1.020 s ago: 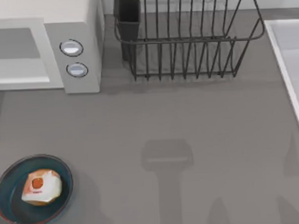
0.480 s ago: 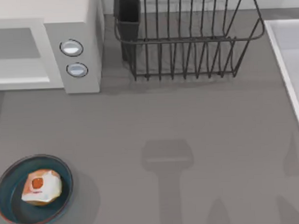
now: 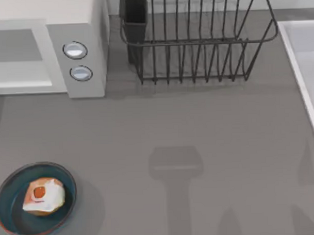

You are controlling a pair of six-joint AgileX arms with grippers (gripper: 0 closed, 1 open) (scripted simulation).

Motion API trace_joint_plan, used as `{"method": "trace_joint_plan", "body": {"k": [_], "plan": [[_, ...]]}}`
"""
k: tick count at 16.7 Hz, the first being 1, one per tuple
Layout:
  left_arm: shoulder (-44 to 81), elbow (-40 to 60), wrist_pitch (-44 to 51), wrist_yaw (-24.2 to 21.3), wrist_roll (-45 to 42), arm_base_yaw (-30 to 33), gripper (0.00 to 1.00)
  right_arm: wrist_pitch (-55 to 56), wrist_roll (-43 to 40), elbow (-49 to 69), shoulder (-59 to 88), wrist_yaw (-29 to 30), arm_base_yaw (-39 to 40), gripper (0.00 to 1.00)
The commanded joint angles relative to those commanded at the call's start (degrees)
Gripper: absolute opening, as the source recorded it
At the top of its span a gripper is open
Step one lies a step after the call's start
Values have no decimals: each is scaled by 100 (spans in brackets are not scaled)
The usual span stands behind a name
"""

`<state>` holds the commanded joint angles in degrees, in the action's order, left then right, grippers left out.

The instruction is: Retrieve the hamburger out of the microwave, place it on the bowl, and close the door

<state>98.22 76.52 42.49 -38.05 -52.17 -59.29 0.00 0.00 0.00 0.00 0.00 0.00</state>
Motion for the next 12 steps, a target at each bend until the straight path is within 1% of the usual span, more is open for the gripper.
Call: {"method": "trace_joint_plan", "body": {"k": [3, 9, 12], "plan": [[139, -297, -389, -5, -4, -6, 0, 0, 0, 0, 0, 0, 0, 100], [616, -1278, -1933, -25, -26, -33, 0, 0, 0, 0, 0, 0, 0, 100], [725, -1496, -2191, -31, -32, -41, 0, 0, 0, 0, 0, 0, 0, 100]]}}
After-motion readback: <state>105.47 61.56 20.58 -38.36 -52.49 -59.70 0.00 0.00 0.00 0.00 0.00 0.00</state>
